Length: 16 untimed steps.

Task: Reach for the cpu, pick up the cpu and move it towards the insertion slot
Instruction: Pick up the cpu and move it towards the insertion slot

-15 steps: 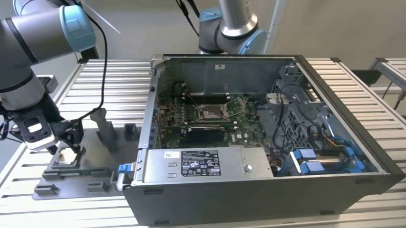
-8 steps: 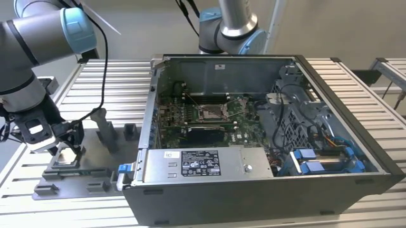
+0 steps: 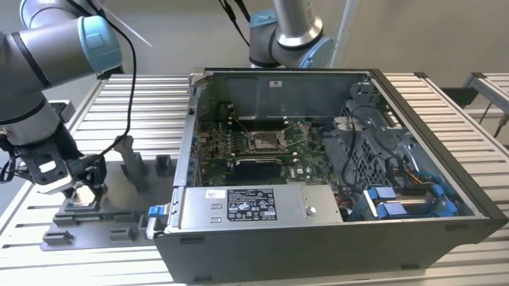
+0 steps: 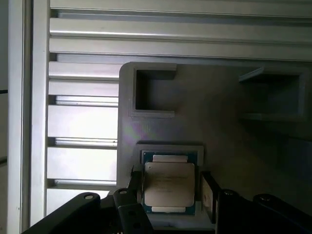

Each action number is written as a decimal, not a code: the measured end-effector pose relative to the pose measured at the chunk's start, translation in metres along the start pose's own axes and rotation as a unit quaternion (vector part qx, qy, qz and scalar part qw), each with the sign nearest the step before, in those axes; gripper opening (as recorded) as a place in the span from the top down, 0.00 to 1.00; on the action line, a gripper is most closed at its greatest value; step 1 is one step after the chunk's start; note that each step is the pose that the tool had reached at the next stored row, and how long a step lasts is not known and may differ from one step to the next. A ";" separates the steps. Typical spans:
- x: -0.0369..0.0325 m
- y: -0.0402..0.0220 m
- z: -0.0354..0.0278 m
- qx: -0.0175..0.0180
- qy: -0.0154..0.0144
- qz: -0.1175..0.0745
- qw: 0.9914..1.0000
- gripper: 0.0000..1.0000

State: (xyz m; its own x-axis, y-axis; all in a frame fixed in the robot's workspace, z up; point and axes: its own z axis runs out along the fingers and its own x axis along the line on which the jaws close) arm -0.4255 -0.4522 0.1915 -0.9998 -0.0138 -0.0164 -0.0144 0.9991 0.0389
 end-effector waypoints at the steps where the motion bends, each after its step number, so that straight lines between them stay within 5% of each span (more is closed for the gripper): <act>1: 0.0000 0.0000 0.0007 0.000 0.000 0.000 1.000 0.00; 16: 0.0007 -0.0002 0.0040 0.000 0.000 0.001 1.000 0.00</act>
State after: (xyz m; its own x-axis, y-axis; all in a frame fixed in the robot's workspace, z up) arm -0.4261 -0.4522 0.1874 -0.9998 -0.0122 -0.0163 -0.0128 0.9992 0.0389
